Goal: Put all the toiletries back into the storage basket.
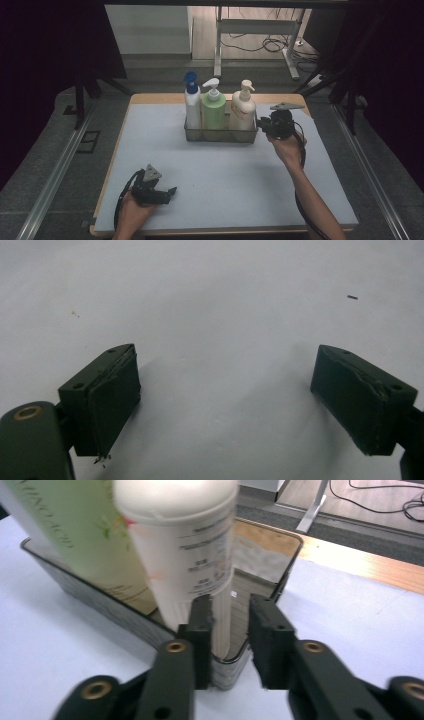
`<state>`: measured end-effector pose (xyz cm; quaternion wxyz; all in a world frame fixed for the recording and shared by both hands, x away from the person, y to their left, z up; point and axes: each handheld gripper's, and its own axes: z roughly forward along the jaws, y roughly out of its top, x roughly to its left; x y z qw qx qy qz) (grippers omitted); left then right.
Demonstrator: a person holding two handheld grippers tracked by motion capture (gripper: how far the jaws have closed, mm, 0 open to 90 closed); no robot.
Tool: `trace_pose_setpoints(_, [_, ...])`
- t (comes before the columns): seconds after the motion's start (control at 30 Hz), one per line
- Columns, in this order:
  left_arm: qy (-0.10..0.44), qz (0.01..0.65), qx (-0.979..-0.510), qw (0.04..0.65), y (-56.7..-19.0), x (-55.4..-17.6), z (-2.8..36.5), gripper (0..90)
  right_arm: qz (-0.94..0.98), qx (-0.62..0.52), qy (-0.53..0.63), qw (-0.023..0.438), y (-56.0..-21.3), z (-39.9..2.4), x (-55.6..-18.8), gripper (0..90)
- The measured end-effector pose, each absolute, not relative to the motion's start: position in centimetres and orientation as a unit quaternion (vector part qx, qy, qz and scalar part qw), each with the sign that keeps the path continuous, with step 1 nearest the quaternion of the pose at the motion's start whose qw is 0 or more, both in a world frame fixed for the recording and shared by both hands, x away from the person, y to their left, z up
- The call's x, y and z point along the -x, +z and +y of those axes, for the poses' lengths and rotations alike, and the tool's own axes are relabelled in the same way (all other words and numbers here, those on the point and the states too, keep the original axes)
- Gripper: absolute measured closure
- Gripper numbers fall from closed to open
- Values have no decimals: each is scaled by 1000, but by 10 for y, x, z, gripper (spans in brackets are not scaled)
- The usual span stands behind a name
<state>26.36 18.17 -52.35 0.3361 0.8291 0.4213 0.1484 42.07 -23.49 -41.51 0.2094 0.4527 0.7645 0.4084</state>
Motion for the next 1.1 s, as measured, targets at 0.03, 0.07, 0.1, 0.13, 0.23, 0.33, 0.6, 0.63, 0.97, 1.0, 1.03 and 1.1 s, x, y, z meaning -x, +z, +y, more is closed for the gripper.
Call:
trace_pose_setpoints(0.03, [148, 422, -829, 336, -524, -264, 182, 123, 763, -456, 408, 209, -416, -235, -422, 793])
trace_pose_setpoints(0.07, [148, 421, -829, 336, -524, -264, 182, 123, 762, -458, 406, 212, -416, -235, -424, 819])
trace_pose_setpoints(0.1, [148, 421, -829, 336, -524, -264, 182, 123, 761, -461, 404, 214, -417, -235, -426, 840])
trace_pose_setpoints(0.13, [148, 421, -829, 336, -524, -264, 182, 123, 761, -464, 401, 212, -418, -234, -429, 861])
trace_pose_setpoints(0.23, [148, 421, -829, 336, -524, -264, 182, 124, 764, -465, 392, 215, -423, -232, -437, 893])
trace_pose_setpoints(0.33, [148, 421, -829, 336, -524, -264, 182, 123, 762, -470, 389, 216, -426, -231, -444, 895])
trace_pose_setpoints(0.6, [148, 421, -829, 336, -524, -264, 182, 123, 762, -476, 384, 211, -436, -225, -456, 895])
trace_pose_setpoints(0.63, [148, 421, -829, 336, -524, -264, 182, 123, 762, -478, 385, 208, -438, -224, -458, 895])
trace_pose_setpoints(0.97, [148, 422, -829, 336, -524, -264, 182, 123, 761, -482, 384, 203, -446, -218, -466, 895])
trace_pose_setpoints(1.0, [148, 422, -829, 336, -524, -264, 182, 124, 760, -482, 385, 201, -447, -219, -466, 895])
trace_pose_setpoints(1.03, [148, 422, -829, 336, -524, -264, 182, 123, 760, -484, 385, 199, -447, -218, -466, 895])
trace_pose_setpoints(1.1, [148, 422, -829, 336, -524, -264, 182, 123, 761, -483, 383, 201, -449, -217, -467, 895])
